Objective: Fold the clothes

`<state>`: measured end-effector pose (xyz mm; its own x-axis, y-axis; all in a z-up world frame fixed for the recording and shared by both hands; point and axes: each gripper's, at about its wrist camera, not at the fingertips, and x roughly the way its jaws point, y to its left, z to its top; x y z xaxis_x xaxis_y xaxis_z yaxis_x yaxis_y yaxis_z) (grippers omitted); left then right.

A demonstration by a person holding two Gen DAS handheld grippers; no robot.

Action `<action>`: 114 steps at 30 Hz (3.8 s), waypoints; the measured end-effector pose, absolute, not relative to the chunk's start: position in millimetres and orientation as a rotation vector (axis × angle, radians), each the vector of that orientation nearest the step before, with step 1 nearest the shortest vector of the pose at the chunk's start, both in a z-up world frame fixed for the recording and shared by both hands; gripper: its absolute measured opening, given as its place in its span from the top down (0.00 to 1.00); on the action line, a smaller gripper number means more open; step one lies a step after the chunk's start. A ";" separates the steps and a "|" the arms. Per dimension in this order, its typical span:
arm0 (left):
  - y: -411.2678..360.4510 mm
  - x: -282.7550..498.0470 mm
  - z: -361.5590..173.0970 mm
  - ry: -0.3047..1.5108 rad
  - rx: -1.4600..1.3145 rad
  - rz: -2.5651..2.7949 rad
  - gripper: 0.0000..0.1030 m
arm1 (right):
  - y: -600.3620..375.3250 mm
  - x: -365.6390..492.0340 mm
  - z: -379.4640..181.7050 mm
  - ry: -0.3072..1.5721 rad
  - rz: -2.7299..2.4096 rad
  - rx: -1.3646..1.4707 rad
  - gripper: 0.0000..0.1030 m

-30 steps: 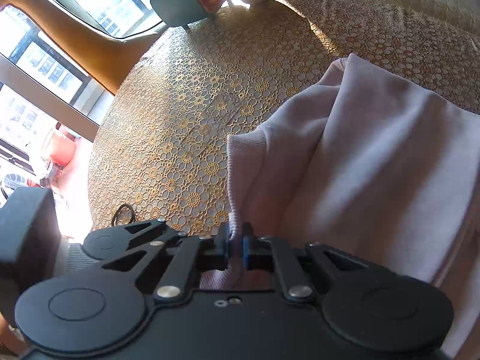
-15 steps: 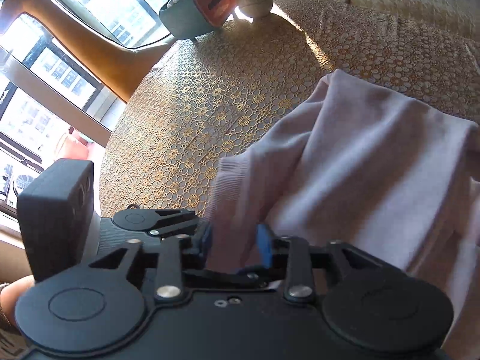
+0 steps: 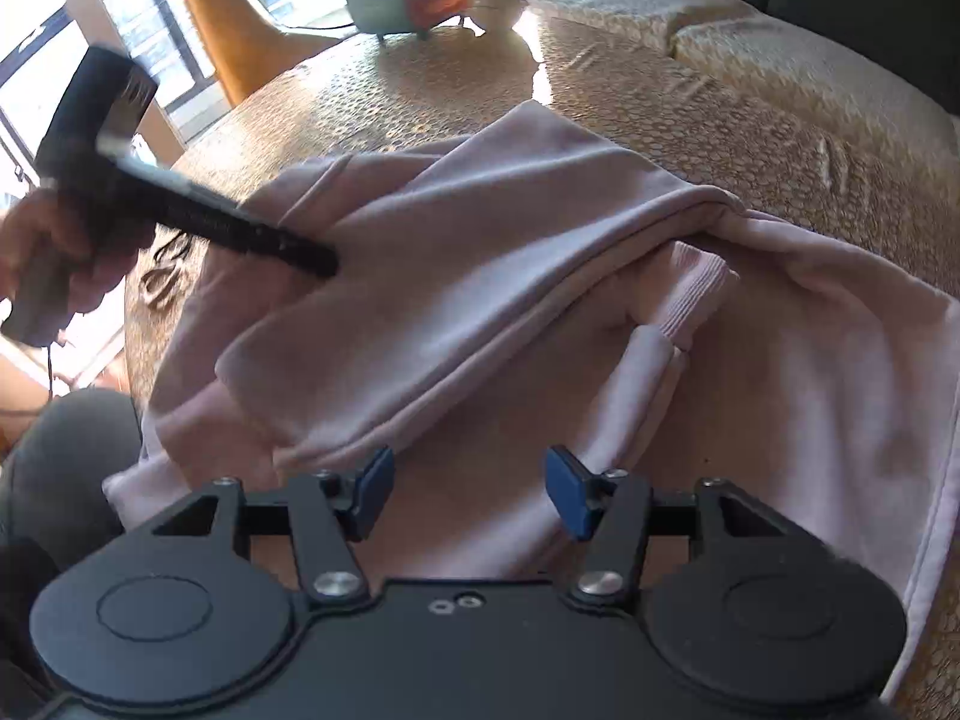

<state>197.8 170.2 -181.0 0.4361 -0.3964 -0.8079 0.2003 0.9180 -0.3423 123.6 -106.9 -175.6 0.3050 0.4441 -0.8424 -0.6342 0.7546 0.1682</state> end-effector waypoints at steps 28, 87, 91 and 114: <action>75.3 177.2 -132.5 0.957 0.053 -0.369 0.91 | -175.8 135.4 -177.7 1.038 0.574 0.059 0.00; -62.8 140.8 -104.9 0.833 0.319 -0.466 0.91 | -136.9 255.8 -53.1 1.047 0.550 -0.007 0.00; -112.7 141.8 -105.8 0.844 0.334 -0.504 0.91 | -194.2 249.2 -53.1 1.020 0.530 0.082 0.00; -282.6 152.0 -182.1 0.987 0.356 -0.647 0.42 | -370.4 260.9 -211.9 1.163 0.275 0.326 0.00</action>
<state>152.0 -282.6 -182.1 0.3872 -0.3410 -0.8566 0.6499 0.7599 -0.0087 260.9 -370.4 -211.9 0.3728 0.3766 -0.8480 -0.0435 0.9200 0.3895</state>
